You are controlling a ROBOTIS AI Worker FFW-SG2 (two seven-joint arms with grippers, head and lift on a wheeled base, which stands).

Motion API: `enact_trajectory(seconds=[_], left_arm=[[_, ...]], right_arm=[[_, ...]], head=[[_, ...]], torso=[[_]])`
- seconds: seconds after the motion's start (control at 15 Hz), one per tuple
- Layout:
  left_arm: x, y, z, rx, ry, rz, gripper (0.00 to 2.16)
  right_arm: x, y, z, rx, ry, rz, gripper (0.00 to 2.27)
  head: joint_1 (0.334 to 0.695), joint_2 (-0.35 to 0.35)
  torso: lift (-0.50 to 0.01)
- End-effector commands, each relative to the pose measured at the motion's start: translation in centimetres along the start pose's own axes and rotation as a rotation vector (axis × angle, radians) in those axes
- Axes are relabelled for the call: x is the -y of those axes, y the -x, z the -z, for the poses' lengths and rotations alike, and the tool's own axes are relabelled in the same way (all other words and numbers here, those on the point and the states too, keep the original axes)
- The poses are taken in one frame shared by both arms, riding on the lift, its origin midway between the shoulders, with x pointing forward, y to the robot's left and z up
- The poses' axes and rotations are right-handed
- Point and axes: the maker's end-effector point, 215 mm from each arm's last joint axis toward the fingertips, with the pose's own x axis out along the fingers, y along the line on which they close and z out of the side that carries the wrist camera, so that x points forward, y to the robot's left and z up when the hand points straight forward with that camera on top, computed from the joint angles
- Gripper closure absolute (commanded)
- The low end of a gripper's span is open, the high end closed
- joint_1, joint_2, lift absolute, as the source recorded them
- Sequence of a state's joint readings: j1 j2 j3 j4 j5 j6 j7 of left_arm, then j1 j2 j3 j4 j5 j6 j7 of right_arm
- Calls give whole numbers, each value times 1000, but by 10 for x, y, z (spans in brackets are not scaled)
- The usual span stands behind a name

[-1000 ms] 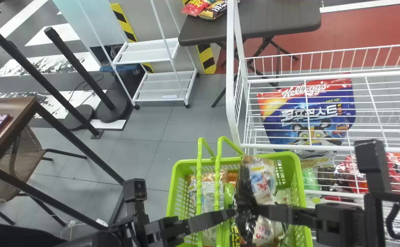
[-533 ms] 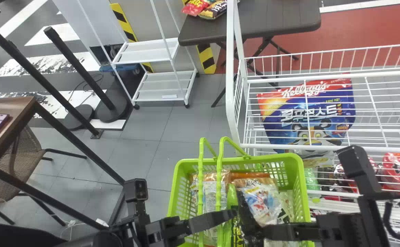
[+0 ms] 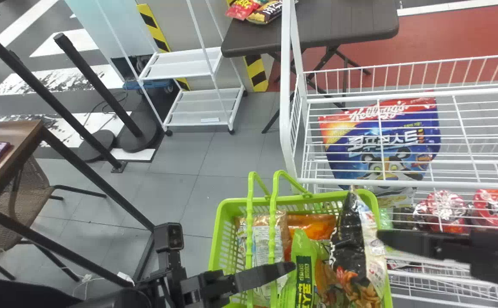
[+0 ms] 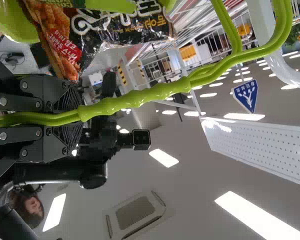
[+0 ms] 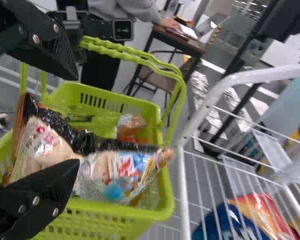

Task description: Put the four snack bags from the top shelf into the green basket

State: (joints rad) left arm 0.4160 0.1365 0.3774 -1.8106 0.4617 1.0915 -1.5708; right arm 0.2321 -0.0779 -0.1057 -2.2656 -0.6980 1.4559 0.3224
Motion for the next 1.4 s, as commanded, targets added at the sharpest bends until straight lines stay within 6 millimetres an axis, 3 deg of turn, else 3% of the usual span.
enact_trajectory(seconds=[0.0, 0.07, 0.13, 0.33, 0.47, 0.6, 0.87, 1.07, 1.33], left_arm=[[2, 0, 1, -1, 2, 9, 2145], [2, 1, 2, 0, 2, 7, 2145], [3, 1, 3, -1, 3, 6, 2145], [4, 0, 4, -1, 2, 10, 2145], [4, -1, 5, -4, 1, 8, 2145], [4, -2, 6, -3, 2, 8, 2145], [8, 1, 20, 20, 11, -2, 2145], [11, 5, 25, 35, 11, -18, 2145], [13, 7, 27, 29, 9, -27, 2145]], right_arm=[[58, 24, -53, 231, 113, 219, 36], [77, 43, -82, 367, 215, 325, 36], [87, 62, -99, 458, 303, 409, 36], [96, 101, -100, 597, 462, 560, 36], [101, 112, -82, 620, 483, 604, 36], [102, 119, -70, 645, 528, 635, 39], [81, 115, -54, 684, 625, 555, 49], [87, 107, -39, 659, 628, 545, 53], [91, 112, -38, 661, 636, 577, 60]], head=[[695, 238], [695, 191], [695, 139], [695, 15], [695, -48], [695, -68], [695, -80], [695, -63], [695, -62]], torso=[[0], [0], [0], [0], [0], [0], [0], [0], [0]])
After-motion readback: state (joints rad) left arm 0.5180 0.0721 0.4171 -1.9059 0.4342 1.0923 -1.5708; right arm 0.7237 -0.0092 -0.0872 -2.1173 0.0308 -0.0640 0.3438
